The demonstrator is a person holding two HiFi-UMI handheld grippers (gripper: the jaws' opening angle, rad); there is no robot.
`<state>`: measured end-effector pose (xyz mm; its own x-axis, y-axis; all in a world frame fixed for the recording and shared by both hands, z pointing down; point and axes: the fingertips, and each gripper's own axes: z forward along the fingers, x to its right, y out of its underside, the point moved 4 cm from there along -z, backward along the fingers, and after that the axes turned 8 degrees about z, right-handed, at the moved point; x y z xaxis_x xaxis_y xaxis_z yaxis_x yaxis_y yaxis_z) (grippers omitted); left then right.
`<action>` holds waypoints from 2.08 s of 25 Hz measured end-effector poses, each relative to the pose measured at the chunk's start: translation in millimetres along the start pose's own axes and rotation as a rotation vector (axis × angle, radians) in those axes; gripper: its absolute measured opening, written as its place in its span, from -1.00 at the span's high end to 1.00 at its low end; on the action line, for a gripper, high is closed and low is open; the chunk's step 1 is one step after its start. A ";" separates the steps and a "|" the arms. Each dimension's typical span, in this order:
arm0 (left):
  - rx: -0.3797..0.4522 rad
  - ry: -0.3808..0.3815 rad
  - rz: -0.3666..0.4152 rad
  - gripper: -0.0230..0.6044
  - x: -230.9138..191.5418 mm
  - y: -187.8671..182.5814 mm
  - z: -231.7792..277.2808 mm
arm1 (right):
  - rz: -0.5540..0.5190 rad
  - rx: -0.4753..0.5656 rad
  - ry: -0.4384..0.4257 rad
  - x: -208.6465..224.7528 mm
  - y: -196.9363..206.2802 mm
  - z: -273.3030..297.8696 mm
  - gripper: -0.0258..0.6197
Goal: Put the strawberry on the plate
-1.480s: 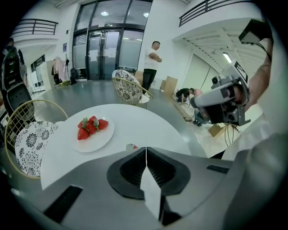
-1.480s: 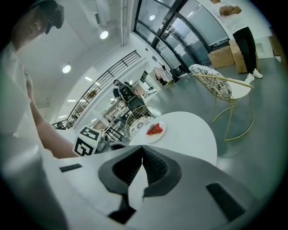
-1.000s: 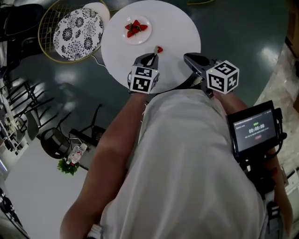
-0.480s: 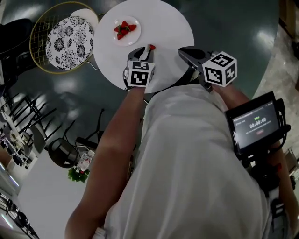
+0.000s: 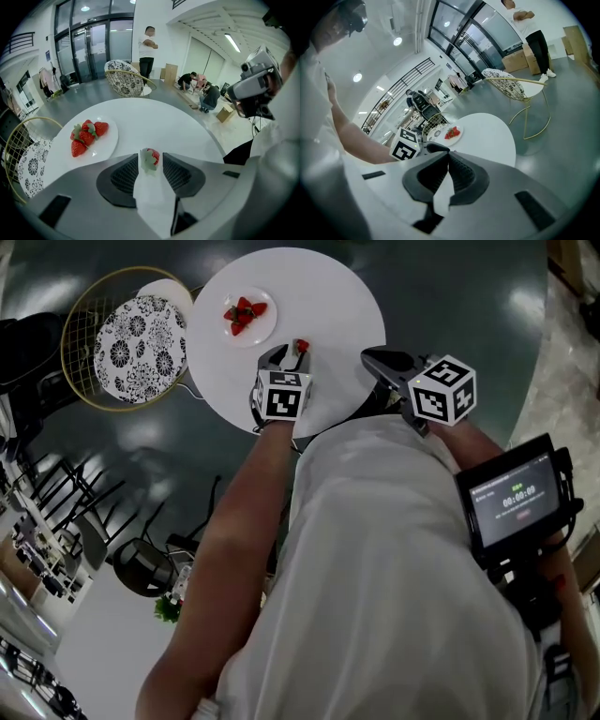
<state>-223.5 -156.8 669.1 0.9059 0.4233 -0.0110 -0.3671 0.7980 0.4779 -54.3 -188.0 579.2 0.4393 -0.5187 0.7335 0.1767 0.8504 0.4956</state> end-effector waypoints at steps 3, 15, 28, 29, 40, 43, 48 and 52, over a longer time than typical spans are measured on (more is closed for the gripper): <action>0.001 0.015 0.031 0.47 1.1 -4.1 6.3 | 0.010 0.013 0.013 5.4 1.6 -3.4 0.90; -0.070 0.003 0.066 0.52 -3.5 5.6 20.3 | 0.026 0.023 0.035 14.7 8.0 -10.9 0.90; -0.024 -0.006 0.017 0.59 -6.2 3.7 11.0 | 0.008 -0.004 0.014 8.4 3.9 -2.0 0.90; -0.017 -0.008 0.011 0.59 -6.5 2.9 9.2 | 0.005 -0.009 0.011 7.4 3.4 -1.5 0.90; 0.045 -0.056 -0.083 0.59 -34.2 1.7 -3.7 | -0.039 -0.063 -0.013 4.5 -12.6 18.7 0.90; 0.061 -0.082 -0.100 0.59 -49.1 10.4 -0.1 | -0.047 -0.078 -0.022 7.9 -8.5 32.9 0.90; 0.074 -0.119 -0.123 0.59 -63.3 7.7 -10.5 | -0.060 -0.102 -0.029 -0.5 -14.0 29.8 0.90; 0.078 -0.143 -0.143 0.59 -79.9 11.5 -10.0 | -0.060 -0.110 -0.026 1.1 -14.2 35.2 0.90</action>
<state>-302.2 -177.1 666.7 0.9703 0.2387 0.0384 -0.2203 0.8076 0.5471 -87.4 -203.8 589.3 0.4020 -0.5699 0.7167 0.2986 0.8215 0.4858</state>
